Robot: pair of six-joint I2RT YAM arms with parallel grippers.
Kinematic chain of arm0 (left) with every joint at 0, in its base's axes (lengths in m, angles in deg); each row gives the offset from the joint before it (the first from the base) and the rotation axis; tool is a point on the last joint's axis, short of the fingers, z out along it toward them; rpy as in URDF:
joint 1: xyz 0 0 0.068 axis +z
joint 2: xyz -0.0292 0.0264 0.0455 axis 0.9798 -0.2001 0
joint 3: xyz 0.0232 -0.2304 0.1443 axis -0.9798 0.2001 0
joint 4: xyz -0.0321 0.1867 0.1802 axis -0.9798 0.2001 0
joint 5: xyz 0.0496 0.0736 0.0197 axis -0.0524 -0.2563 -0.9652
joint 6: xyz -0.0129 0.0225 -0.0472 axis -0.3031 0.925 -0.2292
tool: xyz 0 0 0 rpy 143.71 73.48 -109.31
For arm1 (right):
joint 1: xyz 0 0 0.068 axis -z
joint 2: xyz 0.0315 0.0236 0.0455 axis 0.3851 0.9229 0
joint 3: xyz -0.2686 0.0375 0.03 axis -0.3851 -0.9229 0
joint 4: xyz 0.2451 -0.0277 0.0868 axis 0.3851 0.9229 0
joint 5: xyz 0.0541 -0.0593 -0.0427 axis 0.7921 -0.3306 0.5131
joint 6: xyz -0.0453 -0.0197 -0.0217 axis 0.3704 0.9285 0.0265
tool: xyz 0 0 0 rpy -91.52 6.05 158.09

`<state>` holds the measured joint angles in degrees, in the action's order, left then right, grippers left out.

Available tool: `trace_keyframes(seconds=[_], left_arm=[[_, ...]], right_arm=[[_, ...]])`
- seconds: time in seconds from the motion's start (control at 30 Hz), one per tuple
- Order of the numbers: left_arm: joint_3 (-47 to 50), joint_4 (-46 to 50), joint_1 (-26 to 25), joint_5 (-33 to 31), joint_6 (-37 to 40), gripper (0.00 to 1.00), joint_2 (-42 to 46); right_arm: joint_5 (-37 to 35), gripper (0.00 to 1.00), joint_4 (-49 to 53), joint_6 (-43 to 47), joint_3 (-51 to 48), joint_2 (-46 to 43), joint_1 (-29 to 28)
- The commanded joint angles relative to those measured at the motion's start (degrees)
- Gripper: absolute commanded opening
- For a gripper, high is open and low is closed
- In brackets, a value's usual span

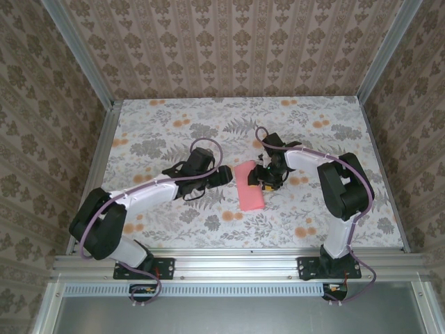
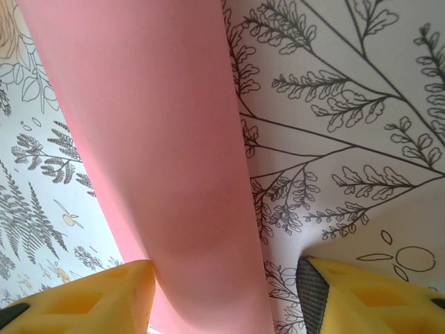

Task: Fold a paper plane with a square sheet of paper (pick it up from the middle)
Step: Fold the square sheet of paper in half at the center of the table.

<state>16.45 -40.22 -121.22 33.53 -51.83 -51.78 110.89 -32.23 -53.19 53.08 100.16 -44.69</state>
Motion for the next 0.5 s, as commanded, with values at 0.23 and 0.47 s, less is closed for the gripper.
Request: trace_keyframes(seconds=[0.23,0.47], left_arm=[[-2.2,-0.1,-0.6,0.0,0.2,0.81,-1.1],[-2.2,0.2,-0.7,-0.1,0.4,0.81,-1.2]], right_arm=[[-0.2,0.59,-4.0,-3.6,0.2,1.2,-0.9],[-0.7,0.59,-0.7,-0.8,1.7,2.4,-1.6]])
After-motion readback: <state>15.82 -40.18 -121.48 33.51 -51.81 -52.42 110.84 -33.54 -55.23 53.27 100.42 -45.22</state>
